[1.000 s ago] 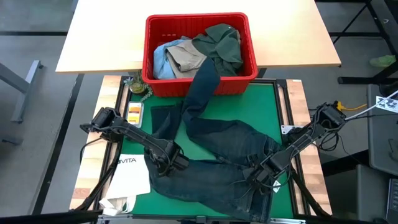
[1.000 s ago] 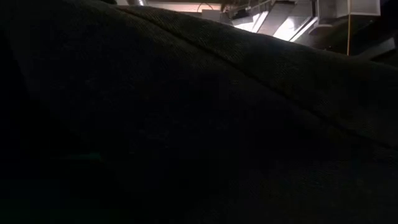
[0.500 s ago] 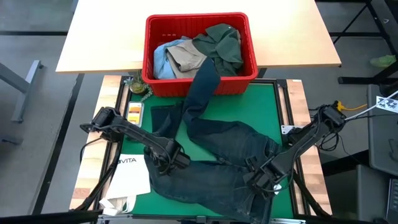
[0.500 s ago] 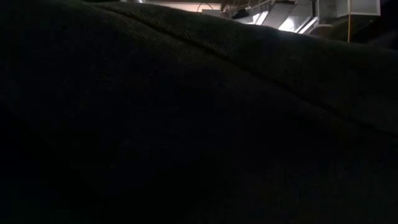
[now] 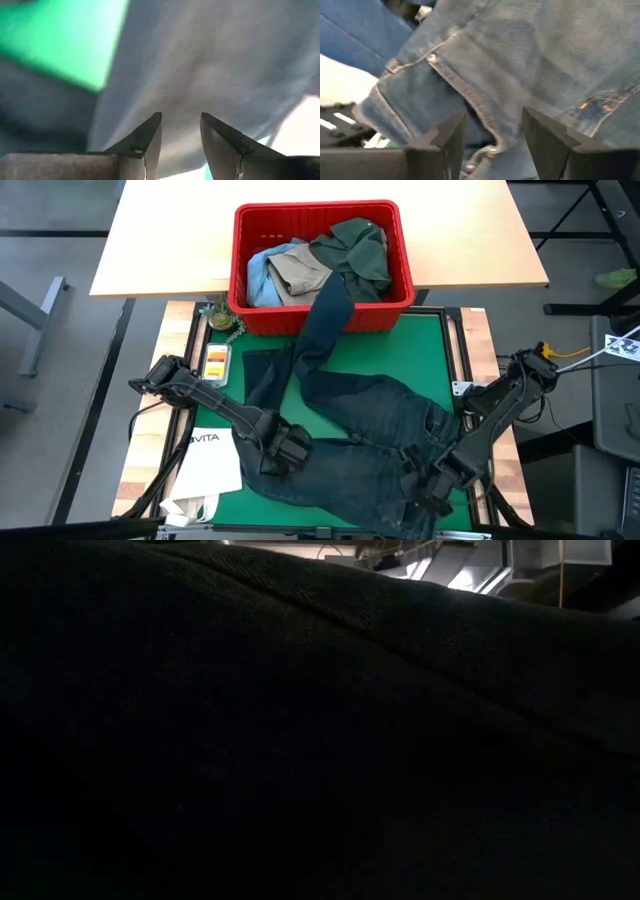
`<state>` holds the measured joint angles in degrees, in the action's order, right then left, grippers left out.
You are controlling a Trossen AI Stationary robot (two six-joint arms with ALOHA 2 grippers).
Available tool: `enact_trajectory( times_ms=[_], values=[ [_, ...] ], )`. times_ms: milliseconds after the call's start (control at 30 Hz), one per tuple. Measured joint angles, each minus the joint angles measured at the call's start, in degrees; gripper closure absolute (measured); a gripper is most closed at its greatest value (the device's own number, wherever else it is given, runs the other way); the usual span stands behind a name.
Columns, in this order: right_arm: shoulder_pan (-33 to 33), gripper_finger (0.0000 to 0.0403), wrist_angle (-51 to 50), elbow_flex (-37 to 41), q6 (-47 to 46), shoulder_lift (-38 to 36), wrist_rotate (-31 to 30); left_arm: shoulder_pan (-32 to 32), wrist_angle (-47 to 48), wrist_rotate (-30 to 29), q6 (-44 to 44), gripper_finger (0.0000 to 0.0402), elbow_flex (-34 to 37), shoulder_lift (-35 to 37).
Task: Fold Laundry from Bin
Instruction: Fold the dark blue pants
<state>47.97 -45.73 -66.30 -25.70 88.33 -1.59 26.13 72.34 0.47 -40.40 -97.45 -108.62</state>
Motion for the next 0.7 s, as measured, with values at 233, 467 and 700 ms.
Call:
enact_trajectory(
  times_ms=[233,467,700],
  values=[
    [6.4,0.0212,7.5,0.0,-9.6,0.9,-9.4,2.6,-15.5,-3.7,2.1,0.0273,0.0,0.0],
    [10.5,0.0212,13.6,0.0,-14.8,5.6,-8.3,5.0,-24.3,-6.8,3.5,0.0273,2.3,0.0],
    [14.3,0.0212,17.0,0.0,-29.5,7.1,-2.7,6.6,-25.5,-6.8,1.9,0.0273,3.6,0.0]
  ],
)
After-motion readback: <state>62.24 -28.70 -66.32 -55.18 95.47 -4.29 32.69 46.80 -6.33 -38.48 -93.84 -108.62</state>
